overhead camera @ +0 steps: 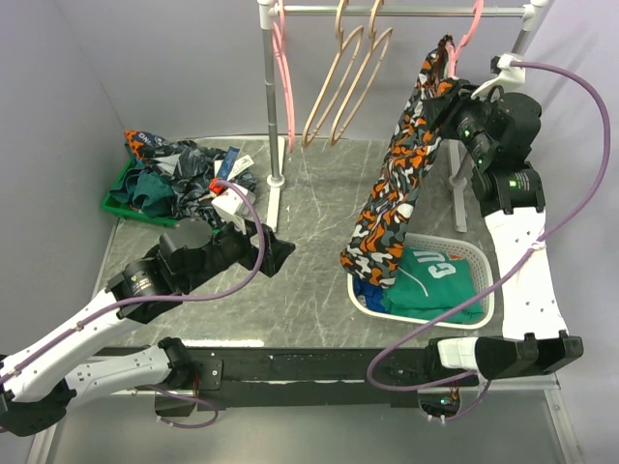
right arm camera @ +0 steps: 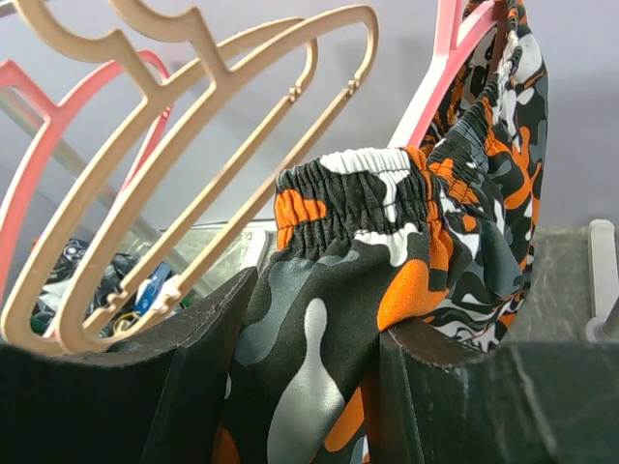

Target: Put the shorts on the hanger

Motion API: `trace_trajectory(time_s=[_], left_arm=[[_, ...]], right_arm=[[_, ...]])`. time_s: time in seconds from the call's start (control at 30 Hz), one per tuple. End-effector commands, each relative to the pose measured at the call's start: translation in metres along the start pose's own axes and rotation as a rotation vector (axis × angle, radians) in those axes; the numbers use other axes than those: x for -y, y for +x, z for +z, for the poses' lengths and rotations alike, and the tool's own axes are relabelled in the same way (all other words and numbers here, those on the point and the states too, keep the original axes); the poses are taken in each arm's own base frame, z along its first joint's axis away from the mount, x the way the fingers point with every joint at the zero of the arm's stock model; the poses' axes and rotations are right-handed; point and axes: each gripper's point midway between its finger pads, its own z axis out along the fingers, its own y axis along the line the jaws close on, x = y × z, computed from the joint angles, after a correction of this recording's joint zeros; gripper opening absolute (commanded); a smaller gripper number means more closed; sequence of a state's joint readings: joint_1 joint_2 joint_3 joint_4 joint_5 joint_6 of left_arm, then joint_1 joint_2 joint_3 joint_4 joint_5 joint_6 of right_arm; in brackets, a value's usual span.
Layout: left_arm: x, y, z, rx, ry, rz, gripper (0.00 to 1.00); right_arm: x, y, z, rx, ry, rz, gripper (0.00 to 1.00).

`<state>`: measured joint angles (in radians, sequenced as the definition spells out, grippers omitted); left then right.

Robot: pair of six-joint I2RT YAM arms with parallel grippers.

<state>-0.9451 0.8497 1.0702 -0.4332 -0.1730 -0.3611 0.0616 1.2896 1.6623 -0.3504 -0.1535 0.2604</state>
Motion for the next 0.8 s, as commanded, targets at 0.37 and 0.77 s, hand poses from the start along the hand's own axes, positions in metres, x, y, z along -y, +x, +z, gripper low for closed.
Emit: trace_trajectory(time_s=[0.37,0.77], left_arm=[[0.01,-0.017,0.001,0.029,0.036,0.033,0.96],[0.013,-0.018,0.008,0.02,0.04,0.022,0.96]], right_arm=[[0.011,-0.053,0.008,0.125,-0.023,-0.062,0.0],[0.028,-0.053,0.025,0.112,0.004,-0.05,0.0]])
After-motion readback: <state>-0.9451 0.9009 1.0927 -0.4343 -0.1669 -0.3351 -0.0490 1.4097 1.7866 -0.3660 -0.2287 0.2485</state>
